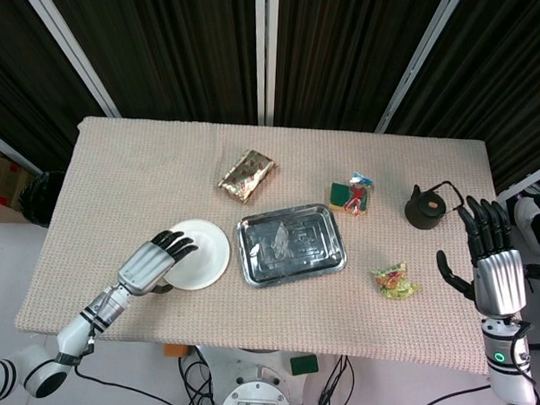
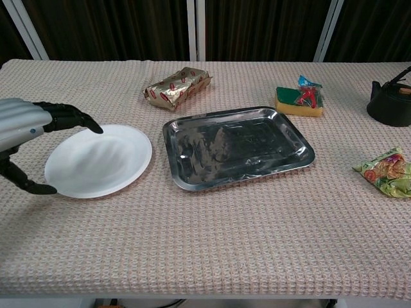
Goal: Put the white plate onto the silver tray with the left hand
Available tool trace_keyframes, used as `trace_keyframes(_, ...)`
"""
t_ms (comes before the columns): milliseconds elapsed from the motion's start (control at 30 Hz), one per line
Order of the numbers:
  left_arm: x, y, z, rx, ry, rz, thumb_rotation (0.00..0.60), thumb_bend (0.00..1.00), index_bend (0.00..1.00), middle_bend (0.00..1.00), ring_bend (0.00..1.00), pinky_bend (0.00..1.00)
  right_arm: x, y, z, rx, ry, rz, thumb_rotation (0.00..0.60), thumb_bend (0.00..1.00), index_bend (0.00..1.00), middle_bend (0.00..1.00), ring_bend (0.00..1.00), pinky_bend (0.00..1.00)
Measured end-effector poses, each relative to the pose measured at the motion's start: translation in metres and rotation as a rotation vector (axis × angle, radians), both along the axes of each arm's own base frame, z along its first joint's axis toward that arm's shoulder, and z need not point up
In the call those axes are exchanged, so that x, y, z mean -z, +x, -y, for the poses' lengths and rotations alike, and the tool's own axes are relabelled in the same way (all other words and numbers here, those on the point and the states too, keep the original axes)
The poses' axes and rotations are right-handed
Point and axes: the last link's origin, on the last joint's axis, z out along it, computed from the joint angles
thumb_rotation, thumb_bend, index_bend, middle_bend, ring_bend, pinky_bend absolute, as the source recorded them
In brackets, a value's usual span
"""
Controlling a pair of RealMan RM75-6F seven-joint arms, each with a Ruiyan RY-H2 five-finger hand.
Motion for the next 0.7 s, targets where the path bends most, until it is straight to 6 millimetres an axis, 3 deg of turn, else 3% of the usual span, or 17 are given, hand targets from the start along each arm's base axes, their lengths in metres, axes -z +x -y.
trace_keyframes(333,0.021,-0.014,0.002,0.050,0.017,-0.010,0.600,0.09,0.18,0.18,0.12,0.19,-0.006,-0.004,-0.007,0.033,-0.026,-0.015,0.600,0.39,0.00,0.00,0.00,0.00)
trace_keyframes(700,0.021,-0.017,0.004,0.059,0.032,0.009,0.600,0.11,0.18,0.18,0.12,0.19,0.001,-0.007,-0.004,0.053,-0.003,-0.009,0.600,0.39,0.00,0.00,0.00,0.00)
